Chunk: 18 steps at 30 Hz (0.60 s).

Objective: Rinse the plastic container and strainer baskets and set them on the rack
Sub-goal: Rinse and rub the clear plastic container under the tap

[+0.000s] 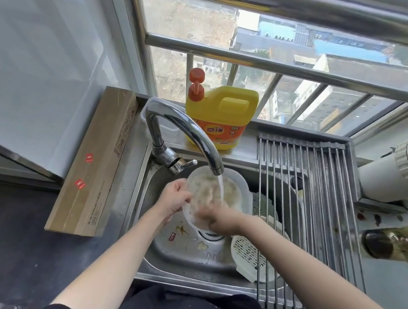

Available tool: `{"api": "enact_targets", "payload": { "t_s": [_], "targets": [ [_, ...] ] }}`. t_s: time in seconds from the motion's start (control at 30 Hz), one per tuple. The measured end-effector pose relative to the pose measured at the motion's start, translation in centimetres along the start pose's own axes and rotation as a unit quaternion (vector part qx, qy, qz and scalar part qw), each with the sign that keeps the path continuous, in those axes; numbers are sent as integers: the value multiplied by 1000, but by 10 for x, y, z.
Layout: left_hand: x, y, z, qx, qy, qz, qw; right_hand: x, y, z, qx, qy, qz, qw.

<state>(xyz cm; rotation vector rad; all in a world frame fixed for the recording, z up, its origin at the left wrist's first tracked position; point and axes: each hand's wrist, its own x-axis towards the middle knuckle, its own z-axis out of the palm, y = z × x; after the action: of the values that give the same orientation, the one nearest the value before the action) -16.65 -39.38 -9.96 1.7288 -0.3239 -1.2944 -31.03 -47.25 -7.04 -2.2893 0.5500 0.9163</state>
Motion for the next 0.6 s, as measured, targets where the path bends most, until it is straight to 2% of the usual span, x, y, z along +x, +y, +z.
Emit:
{"api": "enact_targets", "payload": {
  "t_s": [0.03,0.07,0.13,0.2,0.27,0.3,0.37,0.4,0.43,0.53,0.57,0.6],
  "targets": [
    [0,1,0,1,0,1,1000,2,8,4,-5,8,-22,1000],
    [-1,2,0,1,1,-2,1000,6,18,3,-15,48,-8,999],
    [-4,2,5,4,14,-5,1000,9,23,3,-59,134,56,988],
    [-7,1,9,5,26,3,1000,8,15,6,-111,96,44,988],
    [-8,-1,10,13,24,5,1000,-3,20,11,-150,34,-27,988],
    [-7,-3,10,17,20,4,1000,-4,31,7,-169,43,-32,984],
    [-7,-3,12,23,22,0,999,-1,44,-3,-197,102,47,974],
    [-8,-2,14,22,27,-1,999,1,36,-6,-191,119,97,970],
    [-8,0,17,15,31,-1,999,3,21,-6,-178,117,108,971],
    [-8,-3,14,-2,21,-6,1000,0,4,7,-161,66,-21,985],
    [-8,-5,10,-3,14,-14,1000,3,15,4,-189,74,-46,978],
    [-8,-7,7,-3,11,-20,1000,8,28,0,-214,102,-33,971]
  ]
}}
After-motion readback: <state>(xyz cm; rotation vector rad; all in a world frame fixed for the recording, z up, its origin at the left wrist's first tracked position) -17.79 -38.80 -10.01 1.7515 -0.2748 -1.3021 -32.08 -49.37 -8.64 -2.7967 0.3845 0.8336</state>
